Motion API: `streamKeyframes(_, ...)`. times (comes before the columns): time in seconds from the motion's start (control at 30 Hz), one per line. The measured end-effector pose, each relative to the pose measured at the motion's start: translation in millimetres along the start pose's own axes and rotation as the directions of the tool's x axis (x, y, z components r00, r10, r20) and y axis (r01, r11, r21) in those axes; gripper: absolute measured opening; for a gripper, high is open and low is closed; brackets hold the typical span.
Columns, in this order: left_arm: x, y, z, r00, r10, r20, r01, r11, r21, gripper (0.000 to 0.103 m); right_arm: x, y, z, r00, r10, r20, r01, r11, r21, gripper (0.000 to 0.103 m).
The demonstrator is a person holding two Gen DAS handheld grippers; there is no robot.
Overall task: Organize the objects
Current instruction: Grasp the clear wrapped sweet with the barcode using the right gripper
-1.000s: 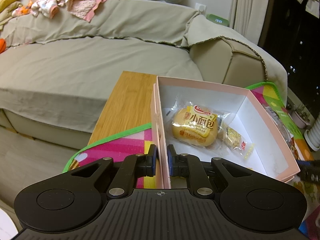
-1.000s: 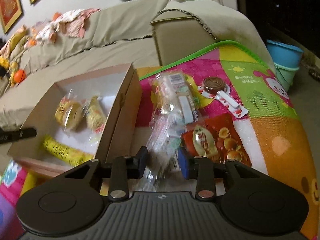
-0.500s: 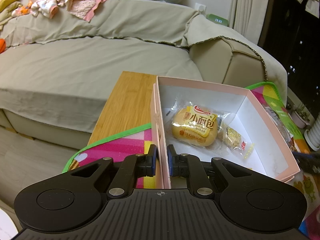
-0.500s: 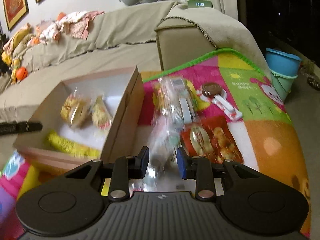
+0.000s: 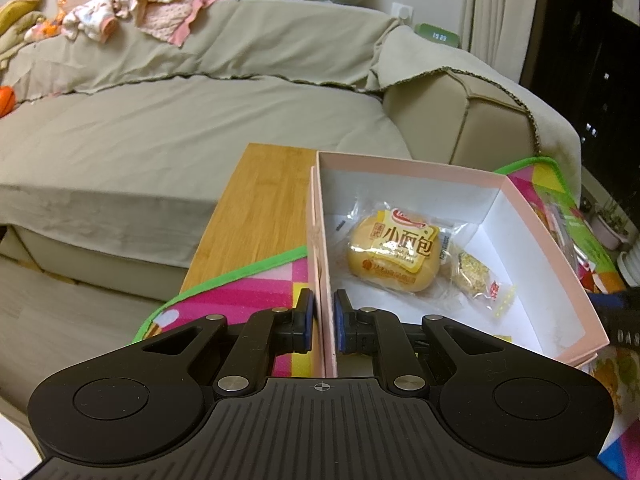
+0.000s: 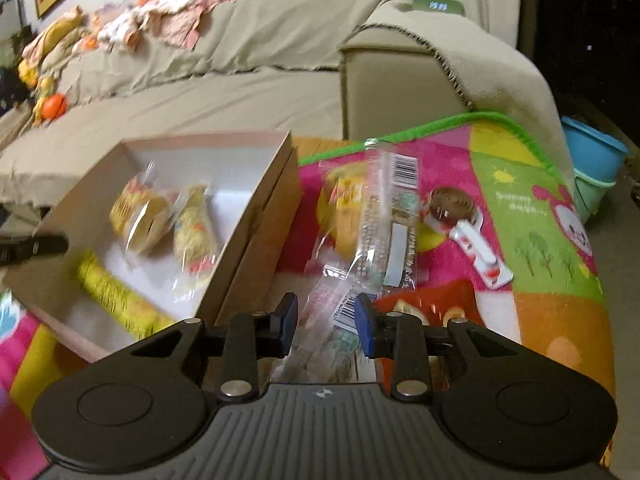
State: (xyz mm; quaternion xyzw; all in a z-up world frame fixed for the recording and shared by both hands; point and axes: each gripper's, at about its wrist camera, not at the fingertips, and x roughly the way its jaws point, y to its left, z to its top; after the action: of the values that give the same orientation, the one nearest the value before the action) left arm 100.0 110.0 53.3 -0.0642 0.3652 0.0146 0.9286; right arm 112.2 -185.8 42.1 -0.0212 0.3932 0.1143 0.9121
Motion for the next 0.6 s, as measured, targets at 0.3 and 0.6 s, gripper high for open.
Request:
streamKeyframes(0.3, 1, 1, -1, 1.0, -0.003, 0.006, 0.003, 1.0, 0.005, 0.013, -35, 17, -34, 0.997, -0.065, -0.037, 0.06, 0.991, -0.119, 0.026)
streamKeyframes(0.6, 1, 1, -1, 1.0, -0.003, 0.004, 0.003, 1.0, -0.002, 0.013, -59, -5, -42, 0.998, -0.038, -0.051, 0.042, 0.996, 0.077, 0.066)
